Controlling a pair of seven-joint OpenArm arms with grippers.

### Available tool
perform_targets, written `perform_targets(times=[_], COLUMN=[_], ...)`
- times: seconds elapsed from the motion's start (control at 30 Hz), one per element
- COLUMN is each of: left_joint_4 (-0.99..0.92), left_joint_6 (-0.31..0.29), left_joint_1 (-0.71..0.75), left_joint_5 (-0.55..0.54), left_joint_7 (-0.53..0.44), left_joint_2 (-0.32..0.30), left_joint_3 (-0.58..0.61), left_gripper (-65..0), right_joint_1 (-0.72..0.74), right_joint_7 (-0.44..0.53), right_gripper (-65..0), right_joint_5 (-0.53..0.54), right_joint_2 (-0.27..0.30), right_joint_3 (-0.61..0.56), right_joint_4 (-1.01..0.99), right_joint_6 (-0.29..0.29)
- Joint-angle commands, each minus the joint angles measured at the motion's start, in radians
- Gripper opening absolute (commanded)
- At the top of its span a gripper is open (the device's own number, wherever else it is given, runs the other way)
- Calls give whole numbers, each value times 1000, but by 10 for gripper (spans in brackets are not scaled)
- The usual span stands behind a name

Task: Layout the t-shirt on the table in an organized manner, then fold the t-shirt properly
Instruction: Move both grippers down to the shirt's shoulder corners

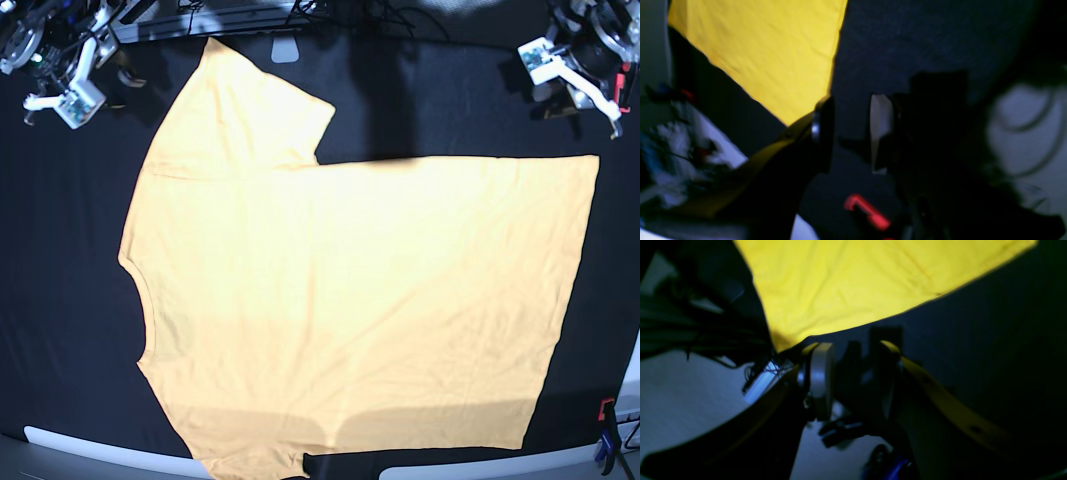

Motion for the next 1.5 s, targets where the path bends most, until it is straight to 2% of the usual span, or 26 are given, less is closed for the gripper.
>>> perform_targets(times=[0.0,0.17,0.27,0.37,0.67,0.97,1.17,1.27,1.37,1.47], left_joint_4=[-16,-158,-241,-304,-489,-670,-723,-723,-723,-723], left_joint_6=[14,14,14,13,13,13,13,13,13,13], left_joint_1=[-3,-80,-145,-216,-449,-610,-659,-658,-656,-656], left_joint_5=[25,75,75,73,71,72,72,72,72,72], left_joint_7=[-17,-85,-156,-198,-158,-192,-199,-226,-272,-310], left_joint_2=[-32,-80,-80,-80,-97,-97,-97,-97,-96,-96], left_joint_3=[-6,-6,-6,6,231,323,336,336,336,336], left_gripper=[-484,-453,-453,-453,-453,-454,-454,-504,-641,-650], right_joint_1=[-5,-4,2,28,130,131,131,131,131,131], right_joint_7=[59,274,309,309,280,279,277,268,256,245], right_gripper=[-433,-433,-433,-433,-434,-434,-434,-434,-433,-413], right_joint_5=[-11,-230,-345,-406,-428,-428,-428,-428,-429,-479], right_joint_2=[13,13,13,13,13,13,13,13,13,13], right_joint_3=[2,-36,-78,-124,-211,-212,-212,-212,-212,-212], right_joint_4=[17,18,18,18,17,17,17,17,17,17], right_joint_6=[5,5,5,5,5,5,5,5,5,5])
